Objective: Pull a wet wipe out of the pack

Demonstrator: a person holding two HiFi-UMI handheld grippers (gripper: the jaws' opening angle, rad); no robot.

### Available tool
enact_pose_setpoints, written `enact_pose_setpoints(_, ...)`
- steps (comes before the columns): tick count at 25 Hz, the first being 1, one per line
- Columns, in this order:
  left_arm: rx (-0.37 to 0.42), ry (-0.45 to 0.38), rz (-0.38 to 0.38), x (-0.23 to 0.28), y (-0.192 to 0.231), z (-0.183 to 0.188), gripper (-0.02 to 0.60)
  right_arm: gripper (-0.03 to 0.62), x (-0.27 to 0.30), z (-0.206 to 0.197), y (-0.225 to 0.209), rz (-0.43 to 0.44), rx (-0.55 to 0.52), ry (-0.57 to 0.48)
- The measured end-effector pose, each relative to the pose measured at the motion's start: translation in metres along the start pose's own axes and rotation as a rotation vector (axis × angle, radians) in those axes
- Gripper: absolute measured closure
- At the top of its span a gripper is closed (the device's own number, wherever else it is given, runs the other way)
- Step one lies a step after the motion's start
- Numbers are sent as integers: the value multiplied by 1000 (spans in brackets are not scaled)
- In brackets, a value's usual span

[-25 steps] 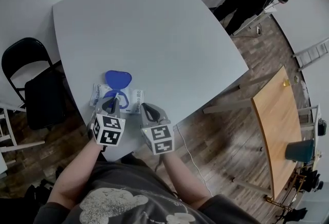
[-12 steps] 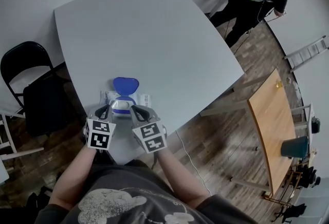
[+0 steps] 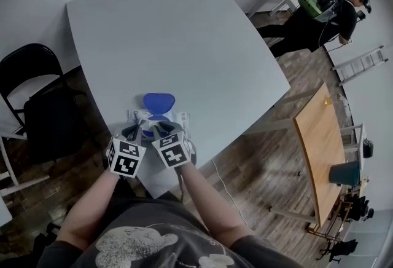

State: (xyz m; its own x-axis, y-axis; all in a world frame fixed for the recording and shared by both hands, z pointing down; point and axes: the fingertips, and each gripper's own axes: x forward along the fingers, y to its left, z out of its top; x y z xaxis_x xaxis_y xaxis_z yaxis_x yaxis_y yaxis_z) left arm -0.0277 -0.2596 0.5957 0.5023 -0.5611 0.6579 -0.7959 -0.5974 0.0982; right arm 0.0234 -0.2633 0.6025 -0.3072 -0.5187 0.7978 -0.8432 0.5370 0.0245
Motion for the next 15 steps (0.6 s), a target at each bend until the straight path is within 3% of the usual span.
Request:
enact_pose_setpoints(9,18,-1,-54,0,-1,-2,555,536,5,2,-1,-36,58,69)
enact_pose_setpoints(15,18,0,-64,2,0,-2,555,593,4,0,-1,-57,62,22)
